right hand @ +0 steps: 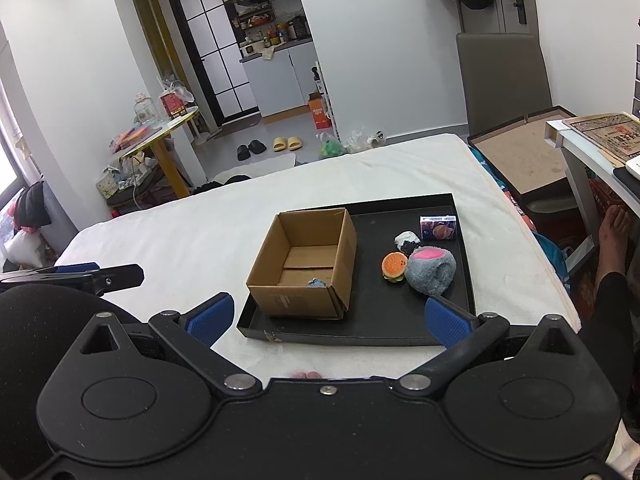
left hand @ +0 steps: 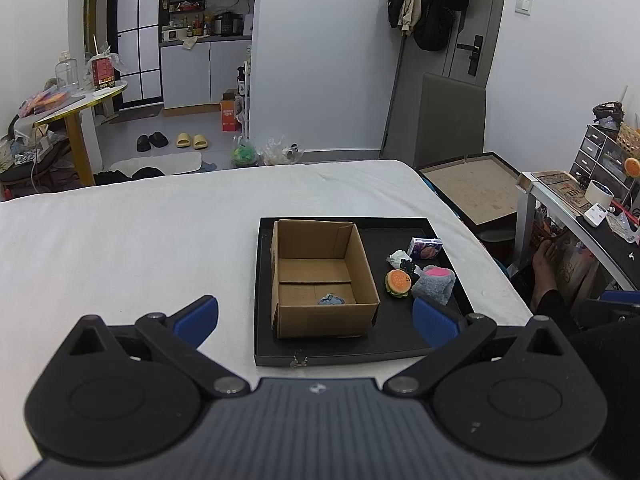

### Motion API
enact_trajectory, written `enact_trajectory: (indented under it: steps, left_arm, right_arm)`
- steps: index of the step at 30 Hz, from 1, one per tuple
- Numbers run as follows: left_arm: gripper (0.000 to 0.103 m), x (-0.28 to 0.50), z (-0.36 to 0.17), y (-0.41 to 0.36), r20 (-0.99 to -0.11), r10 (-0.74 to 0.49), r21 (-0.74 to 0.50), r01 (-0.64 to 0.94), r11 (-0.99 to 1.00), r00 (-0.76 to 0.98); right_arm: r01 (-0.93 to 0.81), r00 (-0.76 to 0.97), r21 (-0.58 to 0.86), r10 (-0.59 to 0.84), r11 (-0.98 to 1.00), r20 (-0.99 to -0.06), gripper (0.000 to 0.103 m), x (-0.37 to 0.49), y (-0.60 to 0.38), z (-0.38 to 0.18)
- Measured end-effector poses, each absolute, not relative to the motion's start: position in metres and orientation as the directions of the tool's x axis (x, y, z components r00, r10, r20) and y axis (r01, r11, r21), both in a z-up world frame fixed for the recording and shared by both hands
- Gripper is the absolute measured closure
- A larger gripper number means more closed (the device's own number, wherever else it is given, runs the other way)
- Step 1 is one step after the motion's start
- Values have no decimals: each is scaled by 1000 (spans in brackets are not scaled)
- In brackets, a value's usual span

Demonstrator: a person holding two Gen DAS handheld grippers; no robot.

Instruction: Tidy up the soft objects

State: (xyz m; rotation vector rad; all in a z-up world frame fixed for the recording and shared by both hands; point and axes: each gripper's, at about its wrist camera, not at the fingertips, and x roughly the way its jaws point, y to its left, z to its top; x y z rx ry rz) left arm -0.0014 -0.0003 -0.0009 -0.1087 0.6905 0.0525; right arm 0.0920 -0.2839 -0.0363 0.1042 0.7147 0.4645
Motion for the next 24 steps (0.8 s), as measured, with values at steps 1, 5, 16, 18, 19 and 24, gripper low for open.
enact_trajectory:
  steps: [1,5,16,18,19,24]
  left_arm:
    - [0,-1,-1,-1,-638,13,-82,-85,993,770]
    - [0,-2,1,-1,-636,16,-79,-86,993,771]
    - [0,-3,2,0,-637,13,-83,-86,993,771]
    - [0,-3,2,0,-637,13,-84,-86,993,770]
    - [0,-3,2,0,-637,14,-83,-86,993,770]
    - [0,-3,2,0,-637,14,-83,-87,993,771]
  right_arm:
    - [-372,658,249,443,894,-609,0,92,-284,-37]
    - [-369,659,247,440,896,-611,0,92,-285,-37]
    - [-365,661,243,434,899,-612,0,89,-286,-37]
    - [-365,662,241,432,899,-612,0,88,-286,-37]
    - [-364,662,242,432,899,-612,0,88,-286,-37]
    - [-363,663,243,432,900,-611,0,88,-286,-37]
